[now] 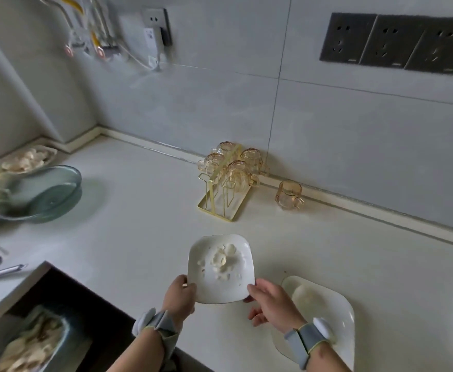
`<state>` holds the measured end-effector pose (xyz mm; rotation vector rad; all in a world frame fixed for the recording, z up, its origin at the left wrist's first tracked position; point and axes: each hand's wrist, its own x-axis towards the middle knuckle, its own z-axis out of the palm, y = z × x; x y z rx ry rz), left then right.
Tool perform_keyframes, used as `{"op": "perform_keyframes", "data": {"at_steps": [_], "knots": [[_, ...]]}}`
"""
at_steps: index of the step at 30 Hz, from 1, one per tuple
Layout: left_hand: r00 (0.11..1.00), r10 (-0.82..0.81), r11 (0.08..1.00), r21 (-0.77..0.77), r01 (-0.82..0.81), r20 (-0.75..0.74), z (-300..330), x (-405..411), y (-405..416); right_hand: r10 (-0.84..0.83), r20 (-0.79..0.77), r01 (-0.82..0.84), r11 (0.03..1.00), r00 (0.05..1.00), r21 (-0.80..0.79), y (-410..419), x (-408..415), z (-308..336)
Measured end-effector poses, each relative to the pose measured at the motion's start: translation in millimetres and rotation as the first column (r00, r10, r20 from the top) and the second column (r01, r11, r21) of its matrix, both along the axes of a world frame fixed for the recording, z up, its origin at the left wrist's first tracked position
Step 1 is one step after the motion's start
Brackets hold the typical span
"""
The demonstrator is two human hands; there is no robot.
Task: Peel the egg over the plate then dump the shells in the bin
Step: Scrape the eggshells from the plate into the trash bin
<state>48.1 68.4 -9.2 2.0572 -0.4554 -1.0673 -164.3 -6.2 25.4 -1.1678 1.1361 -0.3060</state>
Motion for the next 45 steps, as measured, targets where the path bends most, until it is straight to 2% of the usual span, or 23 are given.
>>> {"op": "perform_keyframes", "data": {"at_steps": [7,11,15,22,27,30,32,35,38,40,43,45], "knots": [[0.983,0.096,0.991,-0.073,-0.108,-0.154,8,32,33,-0.086,0.075,0.078,0.991,0.993,0.106,13,66,-13],[0.969,0.154,0.982,-0.076,-0.171,-0.194,9,74,58,-0.06,0.058,0.056,0.995,0.997,0.079,25,119,-24],[0.962,0.226,0.97,-0.058,-0.237,-0.154,15,131,82,0.025,0.019,-0.025,1.0,1.0,0.016,41,185,-26],[0.895,0.396,0.899,-0.111,-0.423,-0.206,4,241,145,0.282,-0.094,-0.288,0.956,0.955,-0.056,78,312,-30],[0.839,0.478,0.854,-0.085,-0.513,-0.258,-6,270,191,0.393,-0.129,-0.398,0.917,0.91,-0.012,102,362,-37],[0.769,0.562,0.796,-0.055,-0.603,-0.303,-17,282,220,0.472,-0.141,-0.471,0.881,0.87,0.043,119,392,-45],[0.707,0.623,0.746,-0.02,-0.666,-0.335,-28,292,241,0.557,-0.146,-0.548,0.83,0.817,0.1,134,415,-54],[0.661,0.661,0.708,0.004,-0.706,-0.354,-42,298,261,0.658,-0.162,-0.633,0.753,0.736,0.182,148,436,-63],[0.651,0.683,0.702,0.05,-0.71,-0.331,-50,301,273,0.708,-0.178,-0.669,0.706,0.684,0.233,154,448,-70],[0.687,0.673,0.729,0.087,-0.679,-0.275,-52,301,275,0.721,-0.198,-0.674,0.692,0.664,0.257,157,453,-74],[0.725,0.687,0.715,0.22,-0.663,-0.049,-57,306,274,0.738,-0.266,-0.687,0.675,0.621,0.27,158,466,-78],[0.731,0.671,0.692,0.25,-0.677,0.123,-55,310,273,0.751,-0.311,-0.705,0.658,0.583,0.265,156,476,-77]]}}
